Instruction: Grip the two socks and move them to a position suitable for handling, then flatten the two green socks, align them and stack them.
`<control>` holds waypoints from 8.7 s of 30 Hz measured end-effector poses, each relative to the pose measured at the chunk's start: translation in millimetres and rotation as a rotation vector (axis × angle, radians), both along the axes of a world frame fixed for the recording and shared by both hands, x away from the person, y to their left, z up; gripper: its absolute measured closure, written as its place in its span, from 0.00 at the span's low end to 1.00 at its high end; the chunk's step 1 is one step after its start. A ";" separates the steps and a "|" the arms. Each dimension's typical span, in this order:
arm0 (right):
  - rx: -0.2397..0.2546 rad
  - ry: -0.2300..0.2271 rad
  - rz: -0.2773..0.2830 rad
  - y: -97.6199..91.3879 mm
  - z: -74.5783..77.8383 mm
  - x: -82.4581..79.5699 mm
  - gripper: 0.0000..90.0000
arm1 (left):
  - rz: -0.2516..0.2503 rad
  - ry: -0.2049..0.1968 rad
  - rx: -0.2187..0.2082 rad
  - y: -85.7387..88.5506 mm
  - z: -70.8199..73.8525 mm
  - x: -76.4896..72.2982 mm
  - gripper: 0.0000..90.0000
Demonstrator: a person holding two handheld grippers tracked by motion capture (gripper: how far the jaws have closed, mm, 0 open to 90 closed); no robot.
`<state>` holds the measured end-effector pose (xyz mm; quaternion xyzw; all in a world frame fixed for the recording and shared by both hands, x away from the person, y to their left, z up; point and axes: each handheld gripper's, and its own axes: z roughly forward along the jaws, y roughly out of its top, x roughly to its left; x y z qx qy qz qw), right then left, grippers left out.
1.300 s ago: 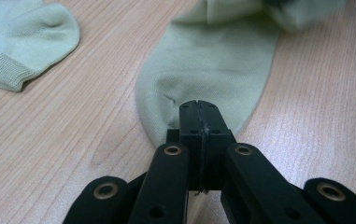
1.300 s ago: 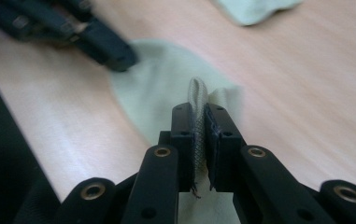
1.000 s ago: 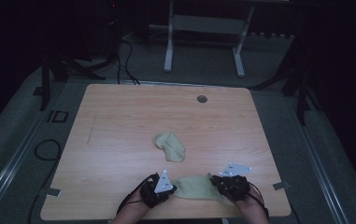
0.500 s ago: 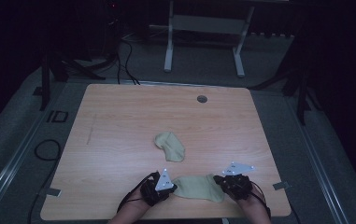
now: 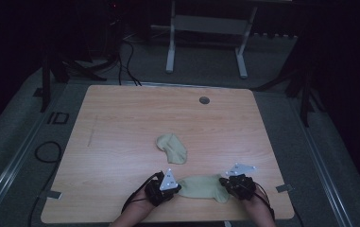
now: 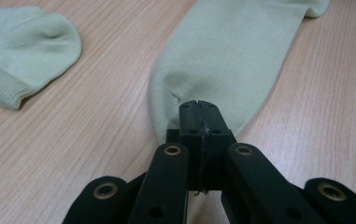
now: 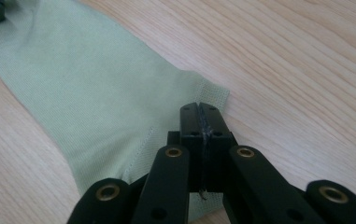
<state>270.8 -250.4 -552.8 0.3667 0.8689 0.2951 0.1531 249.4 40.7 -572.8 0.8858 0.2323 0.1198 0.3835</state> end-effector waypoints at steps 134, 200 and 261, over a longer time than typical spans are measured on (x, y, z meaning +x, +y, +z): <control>-0.079 0.057 0.036 84.0 9.9 67.8 0.93 | 0.160 -0.026 0.092 -39.4 10.2 110.3 0.97; 0.035 0.086 -0.046 -9.7 16.7 9.6 0.64 | 0.083 0.166 0.067 -4.5 22.9 31.1 0.53; 0.012 0.141 -0.174 -21.7 21.0 105.1 0.92 | 0.225 0.091 0.109 -29.4 38.9 123.6 0.96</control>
